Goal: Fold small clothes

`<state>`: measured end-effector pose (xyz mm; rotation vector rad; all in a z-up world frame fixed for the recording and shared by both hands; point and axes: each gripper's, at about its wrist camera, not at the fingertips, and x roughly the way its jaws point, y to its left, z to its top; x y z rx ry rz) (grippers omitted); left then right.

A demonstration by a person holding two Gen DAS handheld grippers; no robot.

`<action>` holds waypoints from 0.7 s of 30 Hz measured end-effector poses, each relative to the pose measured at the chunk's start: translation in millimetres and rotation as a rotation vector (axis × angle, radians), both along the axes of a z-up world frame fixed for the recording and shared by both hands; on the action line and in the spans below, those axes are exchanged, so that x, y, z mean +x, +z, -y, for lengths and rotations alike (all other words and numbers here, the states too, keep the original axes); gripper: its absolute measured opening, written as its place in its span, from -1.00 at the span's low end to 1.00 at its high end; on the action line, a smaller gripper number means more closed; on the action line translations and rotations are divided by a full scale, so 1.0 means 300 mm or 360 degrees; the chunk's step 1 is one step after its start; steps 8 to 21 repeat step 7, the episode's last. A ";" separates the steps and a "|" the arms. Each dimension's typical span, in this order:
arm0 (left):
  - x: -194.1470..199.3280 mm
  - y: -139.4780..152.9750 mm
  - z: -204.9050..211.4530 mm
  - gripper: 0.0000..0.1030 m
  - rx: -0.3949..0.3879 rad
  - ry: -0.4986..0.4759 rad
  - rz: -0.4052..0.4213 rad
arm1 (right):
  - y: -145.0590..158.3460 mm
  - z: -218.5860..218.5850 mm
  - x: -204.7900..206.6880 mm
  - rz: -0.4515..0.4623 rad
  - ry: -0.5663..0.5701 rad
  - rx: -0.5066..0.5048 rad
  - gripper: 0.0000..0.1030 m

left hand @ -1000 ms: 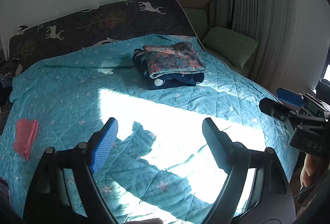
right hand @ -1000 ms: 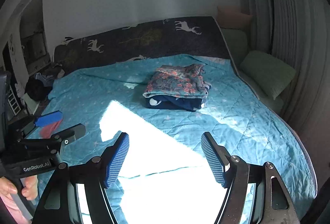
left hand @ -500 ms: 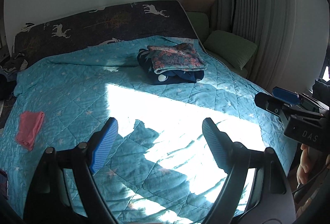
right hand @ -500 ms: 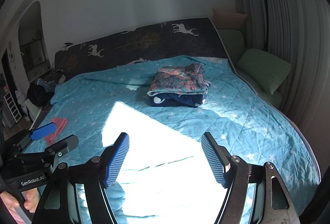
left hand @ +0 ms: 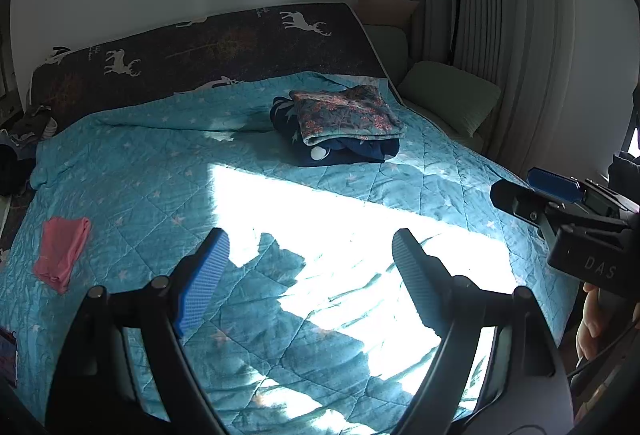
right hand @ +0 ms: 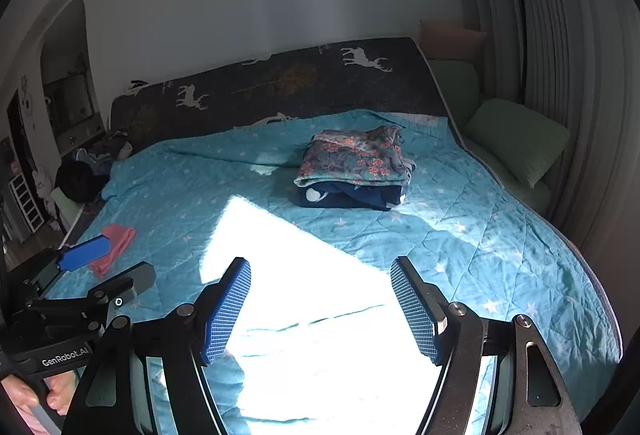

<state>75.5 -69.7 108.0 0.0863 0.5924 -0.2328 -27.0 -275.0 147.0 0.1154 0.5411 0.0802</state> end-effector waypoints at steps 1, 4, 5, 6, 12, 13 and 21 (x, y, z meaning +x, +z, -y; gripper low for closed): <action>0.000 0.000 0.000 0.62 0.0000 0.0002 0.0001 | -0.001 -0.001 0.001 -0.0002 0.0002 -0.0001 0.43; 0.001 -0.001 0.000 0.62 0.0006 0.0009 0.0005 | -0.003 -0.003 0.006 -0.0008 0.0009 -0.0007 0.43; 0.000 -0.002 -0.001 0.62 0.0009 0.0011 0.0007 | -0.003 -0.005 0.008 -0.0009 0.0011 -0.0010 0.43; 0.000 -0.003 -0.001 0.62 0.0013 0.0012 0.0009 | -0.003 -0.004 0.012 -0.0010 0.0015 -0.0013 0.43; 0.001 -0.005 -0.001 0.62 0.0015 0.0010 0.0008 | -0.003 -0.005 0.013 -0.0010 0.0017 -0.0016 0.43; 0.001 -0.005 -0.001 0.62 0.0015 0.0010 0.0008 | -0.003 -0.005 0.013 -0.0010 0.0017 -0.0016 0.43; 0.001 -0.005 -0.001 0.62 0.0015 0.0010 0.0008 | -0.003 -0.005 0.013 -0.0010 0.0017 -0.0016 0.43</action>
